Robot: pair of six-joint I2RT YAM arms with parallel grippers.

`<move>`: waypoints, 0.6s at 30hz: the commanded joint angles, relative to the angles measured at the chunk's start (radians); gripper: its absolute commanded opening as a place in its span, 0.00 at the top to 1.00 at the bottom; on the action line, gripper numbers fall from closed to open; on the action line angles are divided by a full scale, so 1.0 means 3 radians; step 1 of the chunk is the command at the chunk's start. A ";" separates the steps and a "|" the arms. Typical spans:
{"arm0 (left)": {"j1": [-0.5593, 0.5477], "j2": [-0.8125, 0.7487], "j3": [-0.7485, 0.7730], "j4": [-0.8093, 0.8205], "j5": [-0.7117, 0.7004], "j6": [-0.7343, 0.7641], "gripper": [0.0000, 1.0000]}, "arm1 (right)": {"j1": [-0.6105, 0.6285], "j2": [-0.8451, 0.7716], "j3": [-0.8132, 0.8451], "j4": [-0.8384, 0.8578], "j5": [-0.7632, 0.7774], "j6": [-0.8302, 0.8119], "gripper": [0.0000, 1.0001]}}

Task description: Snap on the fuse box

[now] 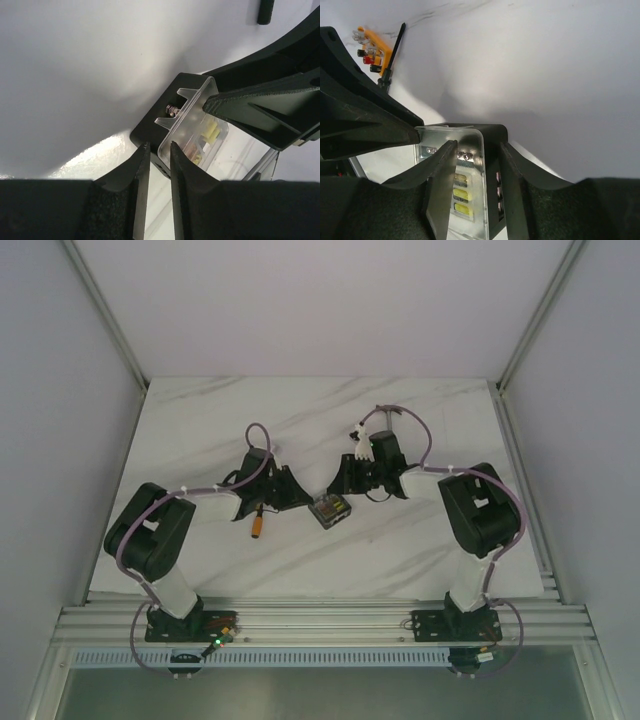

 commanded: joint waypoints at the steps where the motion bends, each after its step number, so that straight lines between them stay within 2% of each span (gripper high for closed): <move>1: -0.0078 0.0147 -0.0144 0.0233 0.0191 -0.0085 0.74 | 0.0083 0.0214 0.0006 -0.0006 -0.0141 -0.0042 0.58; 4: -0.0114 0.0139 -0.0324 0.0392 0.0221 -0.0178 0.78 | 0.0124 0.0270 0.0022 -0.0018 -0.0125 -0.0089 0.59; 8: -0.0161 0.0000 -0.0532 0.0510 0.0242 -0.0313 0.77 | 0.0139 0.0277 0.0169 -0.0135 -0.0035 -0.0169 0.59; 13: -0.0232 -0.0287 -0.0604 0.0361 0.0107 -0.0300 0.72 | 0.0120 0.0057 0.0382 -0.0380 0.0319 -0.0275 0.53; 18: -0.0237 -0.0500 -0.0579 0.0177 -0.0021 -0.0224 0.61 | 0.0086 -0.0373 0.0286 -0.0459 0.0737 -0.0249 0.46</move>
